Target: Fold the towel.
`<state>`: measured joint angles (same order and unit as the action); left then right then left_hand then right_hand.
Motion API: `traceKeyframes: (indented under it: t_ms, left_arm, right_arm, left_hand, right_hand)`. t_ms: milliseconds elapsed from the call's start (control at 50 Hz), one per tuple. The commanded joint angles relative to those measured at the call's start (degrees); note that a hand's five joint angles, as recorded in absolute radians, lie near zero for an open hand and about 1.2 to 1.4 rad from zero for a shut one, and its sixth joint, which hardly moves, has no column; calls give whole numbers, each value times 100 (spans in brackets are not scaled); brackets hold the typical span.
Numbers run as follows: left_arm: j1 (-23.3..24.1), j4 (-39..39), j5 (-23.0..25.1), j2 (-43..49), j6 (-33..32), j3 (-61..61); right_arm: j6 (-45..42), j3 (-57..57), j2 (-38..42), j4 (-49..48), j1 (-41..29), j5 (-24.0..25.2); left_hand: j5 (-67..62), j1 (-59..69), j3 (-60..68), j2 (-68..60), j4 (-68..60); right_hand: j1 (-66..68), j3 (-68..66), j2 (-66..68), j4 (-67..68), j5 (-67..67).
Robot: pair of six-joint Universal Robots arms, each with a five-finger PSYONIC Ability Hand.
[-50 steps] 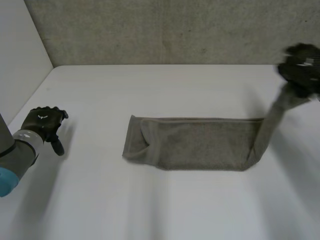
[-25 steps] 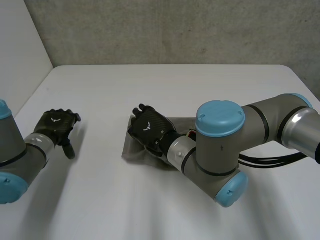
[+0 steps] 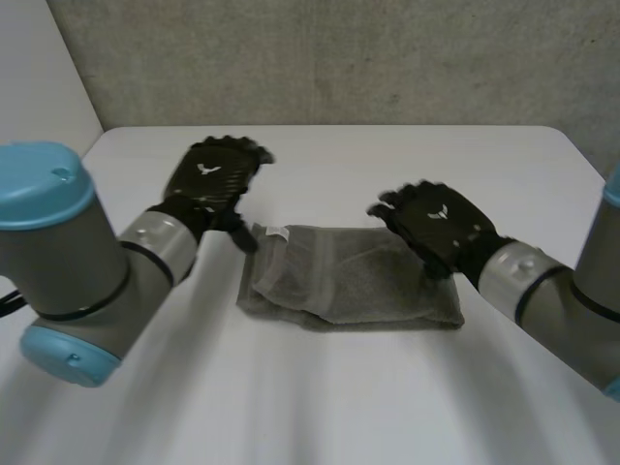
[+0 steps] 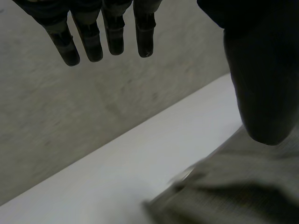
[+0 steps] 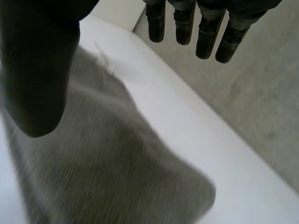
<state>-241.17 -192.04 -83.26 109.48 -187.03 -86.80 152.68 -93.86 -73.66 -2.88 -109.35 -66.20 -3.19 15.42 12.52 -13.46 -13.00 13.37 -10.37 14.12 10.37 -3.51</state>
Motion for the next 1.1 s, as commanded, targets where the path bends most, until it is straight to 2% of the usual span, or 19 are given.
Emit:
traceKeyframes:
  t_ms: [20, 100, 280, 440, 580, 740, 840, 920, 1020, 1040, 1100]
  left_arm:
    - [535, -27, 3, 538, 394, 304]
    - [667, -27, -32, 872, 448, 357]
    - [703, -71, -41, 1436, 413, 331]
    - [518, -114, -260, 1515, 377, 304]
    - [263, -141, -366, 1463, 377, 146]
    - [78, -141, -357, 1401, 377, -267]
    - [96, -141, -348, 1313, 386, -478]
    - [131, -141, -348, 1208, 386, -636]
    - [149, -141, -348, 1067, 395, -733]
    - [149, -132, -348, 1015, 404, -776]
    - [149, -132, -322, 901, 404, -864]
  right_arm:
    - [-72, -790, 63, -195, 527, 133]
    - [-72, -1055, 80, -468, 730, 160]
    - [25, -1433, 142, -986, 1082, 213]
    - [42, -1451, 686, -1030, 1073, 204]
    - [51, -1451, 819, -1057, 1064, 204]
    - [535, -1451, 819, -1329, 1029, 195]
    - [605, -1433, 748, -1382, 1012, 195]
    - [543, -1433, 704, -1373, 1029, 195]
    - [456, -1442, 660, -1373, 1064, 221]
    - [403, -1433, 652, -1373, 1082, 282]
    - [254, -1424, 652, -1365, 1108, 484]
  left_hand:
    - [180, -403, -252, 207, 300]
    - [163, -386, -252, 190, 300]
    - [163, -386, -252, 190, 300]
    - [163, -386, -252, 190, 300]
    - [163, -386, -252, 190, 300]
    - [163, -386, -252, 190, 300]
    - [163, -386, -252, 190, 300]
    - [163, -386, -252, 190, 300]
    - [179, -403, -252, 207, 300]
    - [179, -403, -252, 207, 300]
    - [179, -403, -252, 207, 300]
  right_hand:
    - [-337, 37, -412, -37, 351]
    - [-337, 37, -412, -37, 351]
    - [1973, 37, 1898, -37, -1960]
    - [1993, 37, 1918, -37, -1979]
    - [2144, 37, 2069, -37, -2130]
    - [2480, 37, 2406, -37, -2467]
    - [4242, 37, 4168, -37, -4229]
    - [4633, 37, 4559, -37, -4620]
    - [5912, 37, 5837, -37, -5898]
    - [6495, 37, 6420, -37, -6481]
    - [6663, 37, 6588, -37, -6649]
